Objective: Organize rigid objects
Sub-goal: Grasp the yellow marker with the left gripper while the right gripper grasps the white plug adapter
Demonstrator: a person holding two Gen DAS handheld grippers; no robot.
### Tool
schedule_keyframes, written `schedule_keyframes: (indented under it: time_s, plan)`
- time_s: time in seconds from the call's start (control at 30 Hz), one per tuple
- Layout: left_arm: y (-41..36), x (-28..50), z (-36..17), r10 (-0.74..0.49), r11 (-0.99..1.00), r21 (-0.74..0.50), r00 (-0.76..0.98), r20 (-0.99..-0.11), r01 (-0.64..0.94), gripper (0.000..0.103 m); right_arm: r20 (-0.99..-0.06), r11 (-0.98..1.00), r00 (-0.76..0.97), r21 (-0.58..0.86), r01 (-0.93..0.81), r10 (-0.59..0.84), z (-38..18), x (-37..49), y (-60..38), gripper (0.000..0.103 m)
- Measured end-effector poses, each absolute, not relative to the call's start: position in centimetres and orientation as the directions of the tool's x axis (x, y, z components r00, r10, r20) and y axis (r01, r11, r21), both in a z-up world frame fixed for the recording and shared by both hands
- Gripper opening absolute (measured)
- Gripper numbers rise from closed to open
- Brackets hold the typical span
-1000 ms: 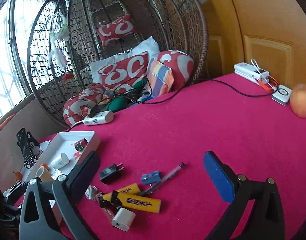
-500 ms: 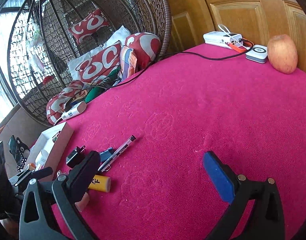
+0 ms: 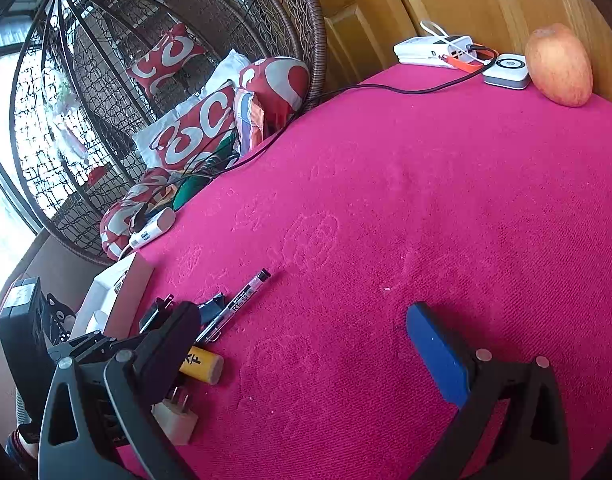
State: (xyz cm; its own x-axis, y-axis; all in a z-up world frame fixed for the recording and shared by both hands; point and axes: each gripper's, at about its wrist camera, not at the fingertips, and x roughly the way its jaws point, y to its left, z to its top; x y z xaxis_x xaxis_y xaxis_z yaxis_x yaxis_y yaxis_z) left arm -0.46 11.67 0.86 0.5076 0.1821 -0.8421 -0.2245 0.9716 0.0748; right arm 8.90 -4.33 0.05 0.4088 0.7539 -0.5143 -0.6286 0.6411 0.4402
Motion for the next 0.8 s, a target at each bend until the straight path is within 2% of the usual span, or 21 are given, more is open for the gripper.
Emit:
schedule_keyframes:
  time_s: [0.13,0.17,0.2,0.4,0.67,0.8]
  plan:
    - [11.7,-1.1,1.0,0.135,0.976,0.024,0.516,-0.846,-0.217,0.033,-0.510,0.638,0.407,0.448,-0.627,0.758,0.0,8.8,-4.4,0.103]
    - [11.7,-1.4,1.1,0.128,0.976,0.016,0.520,-0.844,-0.215,0.023,-0.510,0.638,0.407,0.447,-0.627,0.758,0.0,8.8,-4.4,0.103]
    - [11.6,-1.5,1.1,0.129,0.975,0.011,0.521,-0.844,-0.222,0.020,-0.510,0.637,0.406,0.448,-0.627,0.758,0.0,8.9,-4.5,0.103]
    - [11.9,-2.9,1.2,0.108,0.963,-0.045,0.531,-0.841,-0.267,0.020,-0.513,0.641,0.408,0.444,-0.627,0.755,0.0,8.8,-4.3,0.103]
    - [12.9,-4.2,1.7,0.029,0.931,-0.195,0.593,-0.805,-0.310,0.020,-0.522,0.648,0.413,0.430,-0.628,0.746,0.0,8.7,-4.0,0.103]
    - [12.5,-4.7,2.0,0.048,0.933,-0.181,0.605,-0.795,-0.312,0.017,-0.521,0.648,0.412,0.432,-0.628,0.747,0.0,8.7,-4.1,0.103]
